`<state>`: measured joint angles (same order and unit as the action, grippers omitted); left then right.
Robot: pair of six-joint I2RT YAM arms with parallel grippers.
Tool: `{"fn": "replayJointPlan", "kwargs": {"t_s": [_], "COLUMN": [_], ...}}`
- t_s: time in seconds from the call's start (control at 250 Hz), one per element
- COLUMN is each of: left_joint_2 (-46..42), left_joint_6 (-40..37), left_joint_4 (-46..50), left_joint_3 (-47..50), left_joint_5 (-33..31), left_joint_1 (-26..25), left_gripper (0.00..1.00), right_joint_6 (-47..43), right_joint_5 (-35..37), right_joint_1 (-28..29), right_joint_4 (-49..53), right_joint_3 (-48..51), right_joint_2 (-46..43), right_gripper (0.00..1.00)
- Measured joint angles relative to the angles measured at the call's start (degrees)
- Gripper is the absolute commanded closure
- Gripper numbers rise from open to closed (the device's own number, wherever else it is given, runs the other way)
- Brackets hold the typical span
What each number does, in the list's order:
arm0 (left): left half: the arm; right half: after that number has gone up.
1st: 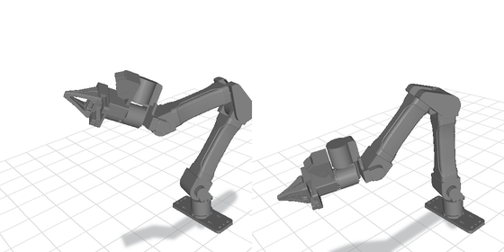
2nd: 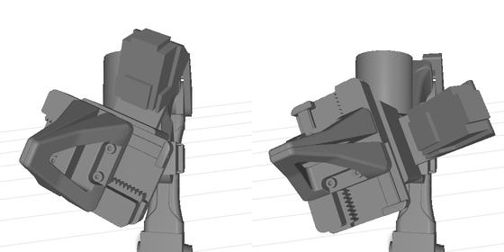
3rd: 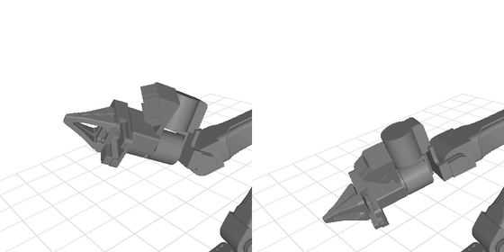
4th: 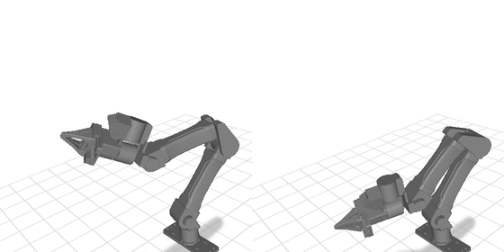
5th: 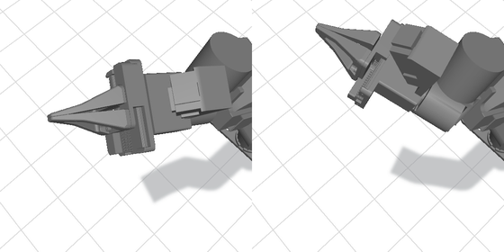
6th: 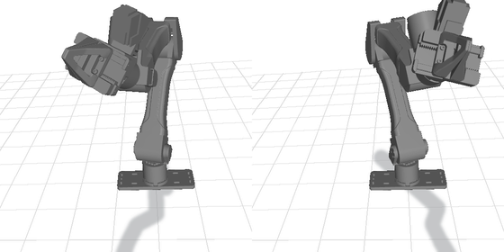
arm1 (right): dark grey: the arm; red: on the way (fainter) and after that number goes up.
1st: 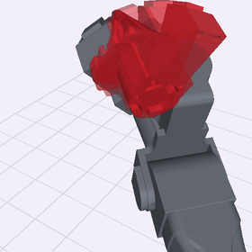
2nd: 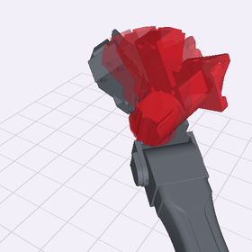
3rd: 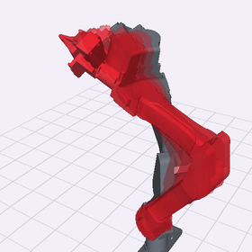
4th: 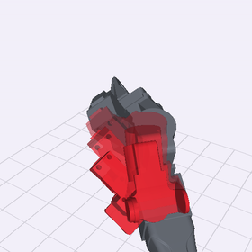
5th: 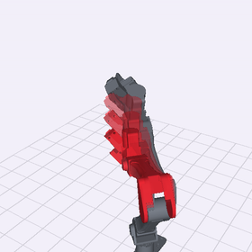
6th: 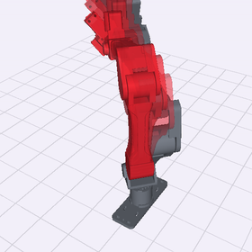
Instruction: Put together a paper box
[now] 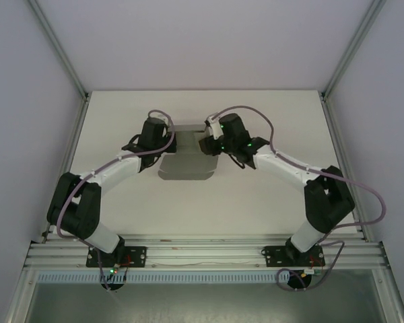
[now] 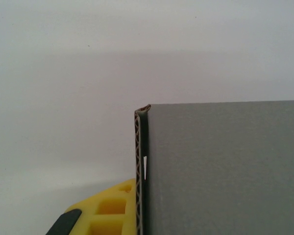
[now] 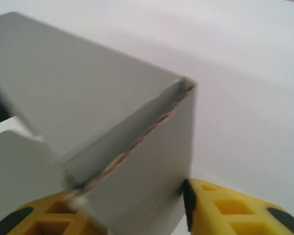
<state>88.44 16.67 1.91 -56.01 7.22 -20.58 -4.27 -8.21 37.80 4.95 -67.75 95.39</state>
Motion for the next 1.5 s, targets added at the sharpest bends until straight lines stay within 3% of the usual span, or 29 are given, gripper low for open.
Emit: {"fn": "replayJointPlan", "kwargs": {"t_s": [0.272, 0.584, 0.887, 1.051, 1.087, 1.131, 1.263, 1.351, 1.399, 1.503], "left_joint_2": [-0.1, -0.1, -0.1, 0.1, 0.1, 0.1, 0.2, 0.2, 0.2, 0.2], "left_joint_6": [0.9, 3.7, 5.2, 5.8, 5.9, 5.9, 5.8, 5.8, 5.8, 5.8], "left_joint_4": [1.7, 2.5, 3.0, 3.0, 3.1, 3.1, 5.5, 6.8, 6.7, 6.7], "left_joint_3": [-0.5, -2.8, -3.2, -4.1, -4.2, -4.2, -4.3, -4.3, -4.3, -4.3], "left_joint_5": [-1.7, -4.7, -5.2, -5.1, -5.2, -5.2, -6.2, -6.3, -6.2, -5.8], "left_joint_1": [-2.1, -3.1, -3.4, -3.5, -3.5, -3.4, -3.4, -3.4, -3.1, -3.0], "left_gripper": [1.00, 1.00, 1.00, 1.00, 1.00, 1.00, 1.00, 1.00, 1.00, 1.00], "right_joint_6": [1.9, 5.7, 9.2, 9.2, 8.6, 7.5, 4.0, 1.4, 0.0, -1.5], "right_joint_5": [16.3, 30.7, 38.6, 41.5, 41.6, 41.2, 36.5, 29.9, 25.6, 17.7], "right_joint_1": [1.8, 4.3, 5.7, 6.0, 6.0, 6.0, 4.6, 3.5, 2.8, 1.9], "right_joint_4": [-1.2, 4.0, 11.7, 11.3, 10.4, 9.2, 5.3, 3.0, 1.8, -1.4], "right_joint_3": [-3.1, -11.5, -19.6, -19.8, -19.6, -19.0, -13.1, -8.0, -4.9, 1.0], "right_joint_2": [6.0, 11.1, 16.1, 16.2, 16.2, 16.1, 13.6, 9.7, 6.9, 0.7], "right_gripper": [1.00, 1.00, 1.00, 0.91, 0.78, 0.56, 0.41, 0.22, 0.01, 0.00]}}
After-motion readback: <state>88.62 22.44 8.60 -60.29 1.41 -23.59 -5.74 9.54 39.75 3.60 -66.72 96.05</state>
